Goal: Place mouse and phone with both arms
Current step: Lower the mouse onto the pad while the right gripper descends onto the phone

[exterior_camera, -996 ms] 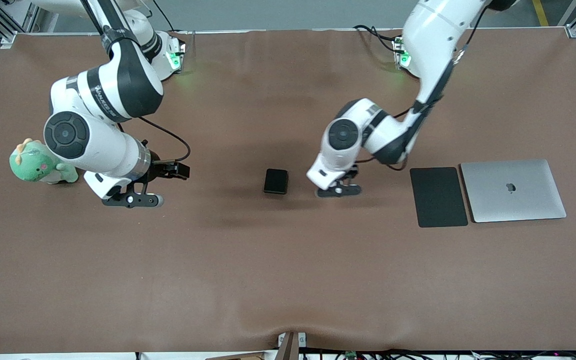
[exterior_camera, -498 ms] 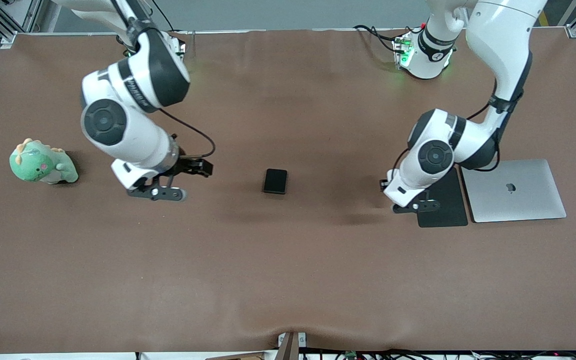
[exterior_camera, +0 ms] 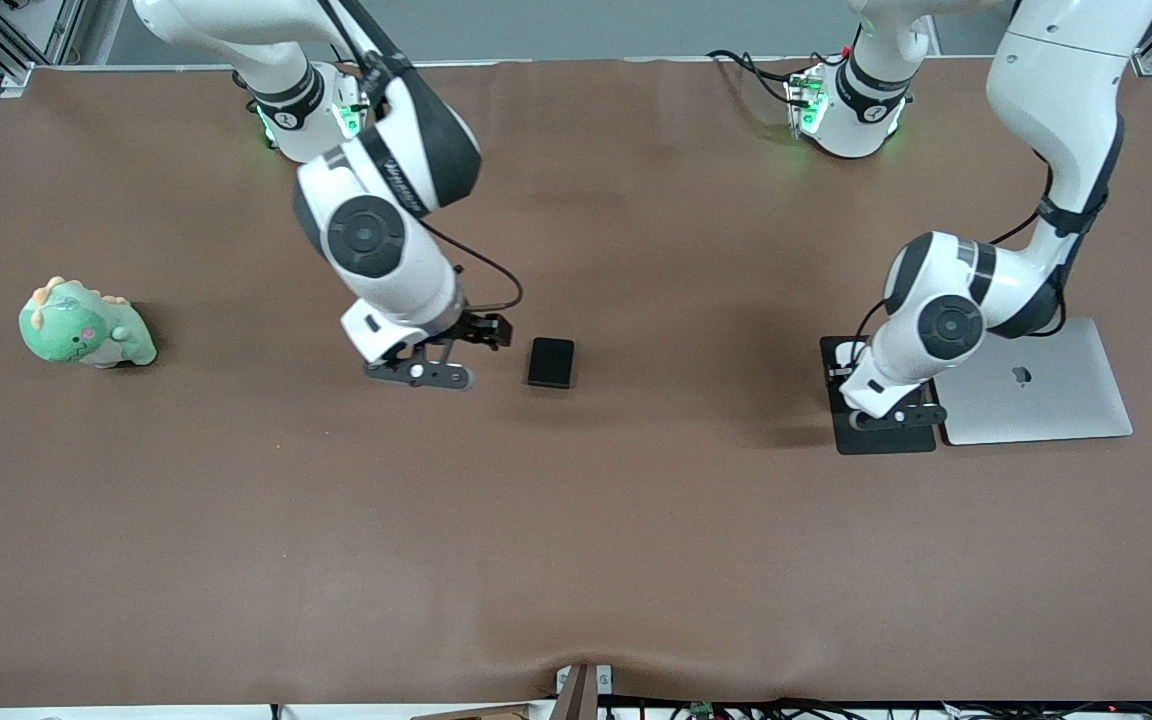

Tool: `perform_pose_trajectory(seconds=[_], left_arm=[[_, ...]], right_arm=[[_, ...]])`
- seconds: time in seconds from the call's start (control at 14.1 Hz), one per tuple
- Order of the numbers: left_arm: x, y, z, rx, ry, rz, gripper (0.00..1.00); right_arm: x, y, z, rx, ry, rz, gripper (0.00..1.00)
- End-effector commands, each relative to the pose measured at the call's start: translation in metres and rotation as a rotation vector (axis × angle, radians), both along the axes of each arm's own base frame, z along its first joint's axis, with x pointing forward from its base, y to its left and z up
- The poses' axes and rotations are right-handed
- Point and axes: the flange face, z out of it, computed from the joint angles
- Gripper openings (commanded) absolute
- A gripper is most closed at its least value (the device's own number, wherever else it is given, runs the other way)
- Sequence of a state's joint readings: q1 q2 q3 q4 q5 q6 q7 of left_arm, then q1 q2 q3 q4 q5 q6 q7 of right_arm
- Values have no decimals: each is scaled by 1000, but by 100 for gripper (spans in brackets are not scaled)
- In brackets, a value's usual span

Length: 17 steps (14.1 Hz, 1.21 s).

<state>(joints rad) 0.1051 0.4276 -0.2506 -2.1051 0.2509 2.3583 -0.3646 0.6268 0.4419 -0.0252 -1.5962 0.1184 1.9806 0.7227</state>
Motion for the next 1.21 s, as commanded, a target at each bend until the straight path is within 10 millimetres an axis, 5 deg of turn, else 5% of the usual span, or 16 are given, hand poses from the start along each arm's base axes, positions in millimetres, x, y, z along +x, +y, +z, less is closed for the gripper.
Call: perform_pose_trajectory(seconds=[0.0,0.28,0.5,0.71,0.78,1.0,1.14], left_arm=[[1,14,-8,-13,-11,-35,40],[8,30,-22,-42,-38,-33,43],[9,29,-25,-46,-41,-33,49],[10,29,-24,-46,-45,-33,70],[12,29,-22,-46,-50,-31,93],[22,29,0,-37,-80,-19,100],[29,29,41,-23,-103,1,100]], right_arm=[[-4,27,-29,7,-20,-48,100],[-25,62,-70,1,-27,-60,100],[-31,66,-97,3,-38,-69,100],[-33,72,-124,6,-51,-42,100],[-33,72,-130,5,-50,-26,100],[-30,72,-151,12,-62,-35,100],[-28,75,-169,24,-85,-43,100]])
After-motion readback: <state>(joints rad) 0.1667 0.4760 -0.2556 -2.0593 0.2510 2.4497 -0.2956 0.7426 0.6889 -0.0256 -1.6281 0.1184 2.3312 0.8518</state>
